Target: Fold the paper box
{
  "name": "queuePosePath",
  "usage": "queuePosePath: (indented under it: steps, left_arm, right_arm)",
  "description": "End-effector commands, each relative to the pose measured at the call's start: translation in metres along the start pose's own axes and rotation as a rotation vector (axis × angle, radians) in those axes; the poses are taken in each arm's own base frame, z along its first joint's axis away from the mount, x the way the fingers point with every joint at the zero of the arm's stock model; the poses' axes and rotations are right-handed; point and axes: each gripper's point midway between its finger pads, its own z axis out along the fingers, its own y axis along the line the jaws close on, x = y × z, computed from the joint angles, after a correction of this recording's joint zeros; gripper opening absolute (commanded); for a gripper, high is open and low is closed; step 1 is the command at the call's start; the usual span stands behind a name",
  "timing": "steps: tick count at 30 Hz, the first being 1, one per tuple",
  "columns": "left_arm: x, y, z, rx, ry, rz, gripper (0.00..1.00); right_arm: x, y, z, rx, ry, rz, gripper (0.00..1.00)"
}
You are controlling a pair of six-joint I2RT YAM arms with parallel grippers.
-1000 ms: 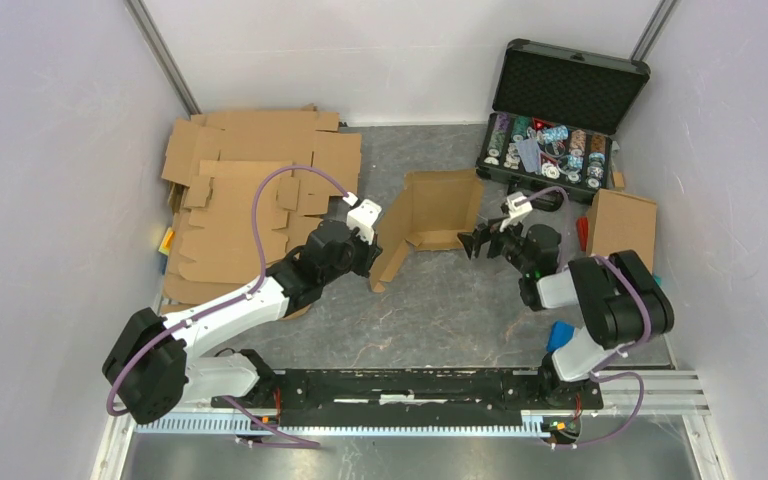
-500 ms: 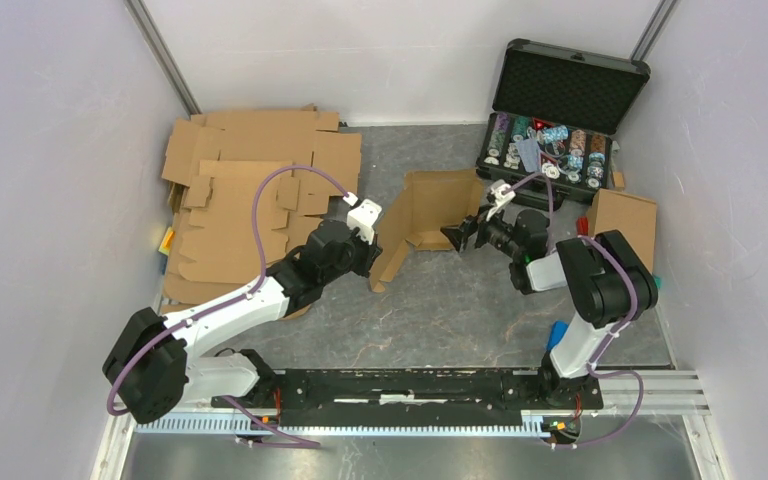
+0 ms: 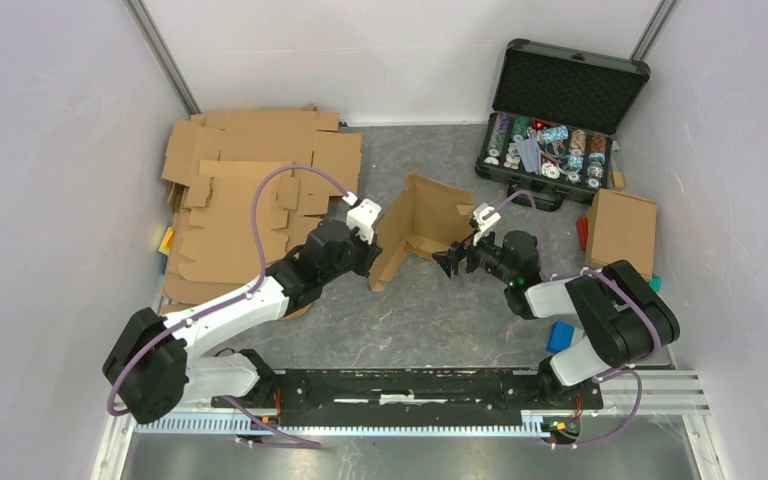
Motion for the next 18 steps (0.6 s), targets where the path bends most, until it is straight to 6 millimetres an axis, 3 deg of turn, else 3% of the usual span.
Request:
queuePosePath:
  steps: [1,11,18]
  left_arm:
    - [-0.019,-0.009,-0.004,0.04,-0.045,-0.036,0.17]
    - [-0.017,-0.008,-0.003,0.038,-0.037,-0.034,0.17]
    - [-0.016,-0.008,-0.002,0.036,-0.034,-0.031,0.17]
  right_arm:
    - [0.016,-0.003,-0.004,0.057,0.063,-0.027,0.98]
    - [0.023,-0.011,-0.024,0.173,0.026,0.019,0.98]
    - [0.017,-0.002,-0.017,0.111,-0.016,0.021,0.98]
